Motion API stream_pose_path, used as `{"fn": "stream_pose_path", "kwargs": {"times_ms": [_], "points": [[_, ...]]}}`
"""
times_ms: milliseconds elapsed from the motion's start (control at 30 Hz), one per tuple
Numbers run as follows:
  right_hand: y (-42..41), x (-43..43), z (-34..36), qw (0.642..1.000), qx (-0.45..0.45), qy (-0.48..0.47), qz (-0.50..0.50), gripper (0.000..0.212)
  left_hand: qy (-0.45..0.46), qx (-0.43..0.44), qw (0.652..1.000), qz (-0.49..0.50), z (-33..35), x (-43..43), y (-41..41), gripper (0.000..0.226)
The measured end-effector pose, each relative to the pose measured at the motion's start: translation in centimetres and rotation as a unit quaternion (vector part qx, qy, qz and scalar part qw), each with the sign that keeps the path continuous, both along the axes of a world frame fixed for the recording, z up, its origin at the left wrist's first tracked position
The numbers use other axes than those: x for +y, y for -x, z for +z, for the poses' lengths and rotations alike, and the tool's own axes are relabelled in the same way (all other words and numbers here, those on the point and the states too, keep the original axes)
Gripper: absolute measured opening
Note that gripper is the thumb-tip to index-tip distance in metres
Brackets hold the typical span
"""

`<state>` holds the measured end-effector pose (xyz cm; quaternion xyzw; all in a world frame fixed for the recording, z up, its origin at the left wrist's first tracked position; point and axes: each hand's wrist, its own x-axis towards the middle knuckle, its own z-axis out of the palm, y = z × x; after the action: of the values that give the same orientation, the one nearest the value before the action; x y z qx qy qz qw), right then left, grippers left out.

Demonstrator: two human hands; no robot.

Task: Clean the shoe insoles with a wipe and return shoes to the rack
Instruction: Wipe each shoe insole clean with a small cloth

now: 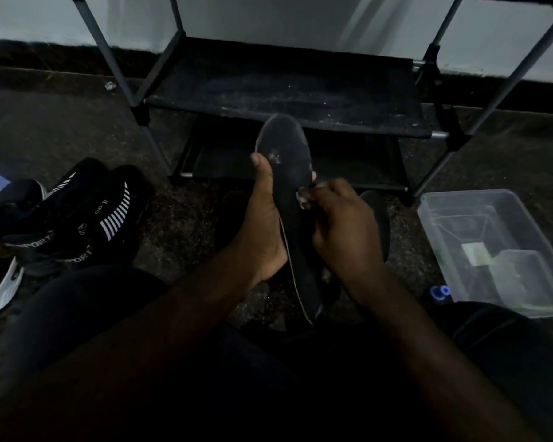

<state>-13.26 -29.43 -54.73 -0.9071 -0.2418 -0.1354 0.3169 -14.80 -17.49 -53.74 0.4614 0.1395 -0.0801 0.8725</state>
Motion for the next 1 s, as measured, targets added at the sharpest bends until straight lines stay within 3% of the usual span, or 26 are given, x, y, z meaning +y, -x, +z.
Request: {"fn": "stream_pose_path", "kwargs": {"times_ms": [67,167,233,400,467,600,667,800,933,1000], "points": [[0.1,0.2,-0.1,0.999,0.022,-0.036,-0.018,0.024,-0.008,0.009,1.0,0.003,-0.2,-0.2,0.0,0.092],[2.4,1.5,0.5,0.988,0.038,-0.147,0.04,0.021,-0.032,0.026,0.999,0.014,-0.4,0.1,0.1,0.099],[3.6,1.9,0.7,0.982,0.043,-0.169,0.068,0.024,-0.042,0.031,0.999,0.0,0.0,0.3,0.3,0.101],[0.5,0.9,-0.7,0.997,0.017,-0.077,0.002,0.02,-0.028,-0.012,0.999,0.024,0.2,0.3,-0.2,0.091],[0.3,0.9,-0.6,0.993,0.037,-0.108,-0.009,0.017,-0.038,-0.002,0.999,0.02,0.0,0.0,-0.1,0.089],[2.8,1.6,0.7,0.983,0.043,-0.16,0.083,0.024,-0.079,0.023,0.997,0.012,-0.3,0.0,0.4,0.095],[2.2,1.2,0.2,0.99,0.01,-0.11,0.085,0.026,-0.068,0.026,0.997,0.025,-0.2,0.1,0.3,0.09],[-0.2,0.3,-0.4,0.999,0.02,-0.03,-0.013,0.021,-0.062,0.028,0.998,0.004,-0.3,-0.2,-0.1,0.084],[2.1,1.9,0.3,0.993,0.014,-0.098,0.063,0.023,-0.093,0.039,0.994,0.033,-0.5,0.2,0.1,0.089],[2.5,1.9,0.3,0.993,0.002,-0.072,0.092,0.027,-0.082,0.043,0.995,0.041,-0.3,0.4,0.1,0.091]]}}
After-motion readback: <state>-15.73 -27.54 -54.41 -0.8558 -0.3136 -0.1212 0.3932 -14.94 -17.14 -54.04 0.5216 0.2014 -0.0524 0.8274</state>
